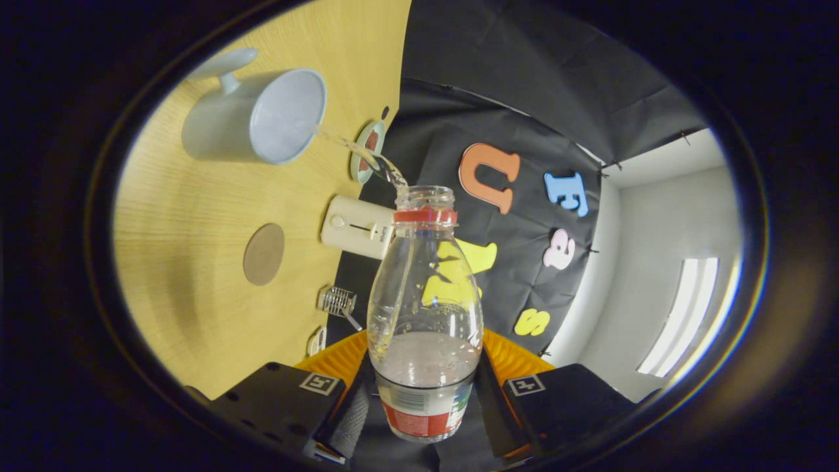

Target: Take the bottle from table, then pour the juice into the cup, finally place the bottle on the coaster

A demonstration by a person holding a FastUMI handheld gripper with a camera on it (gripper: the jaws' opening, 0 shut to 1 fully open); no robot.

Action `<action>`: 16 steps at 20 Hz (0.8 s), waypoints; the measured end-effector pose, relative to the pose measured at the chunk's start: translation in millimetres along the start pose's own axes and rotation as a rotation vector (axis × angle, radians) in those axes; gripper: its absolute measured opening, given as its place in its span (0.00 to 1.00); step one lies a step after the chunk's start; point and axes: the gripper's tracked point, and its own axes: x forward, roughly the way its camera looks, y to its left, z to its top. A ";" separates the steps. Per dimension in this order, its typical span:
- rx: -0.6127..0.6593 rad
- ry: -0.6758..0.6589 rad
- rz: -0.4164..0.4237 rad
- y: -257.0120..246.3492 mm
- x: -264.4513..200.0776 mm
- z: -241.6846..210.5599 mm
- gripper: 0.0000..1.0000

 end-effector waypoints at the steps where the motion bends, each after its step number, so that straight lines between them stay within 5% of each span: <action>1: 0.001 0.001 -0.004 -1.9 0.2 -1.1 0.78; 16: -0.037 0.002 -0.022 -19.4 -5.1 -5.6 0.78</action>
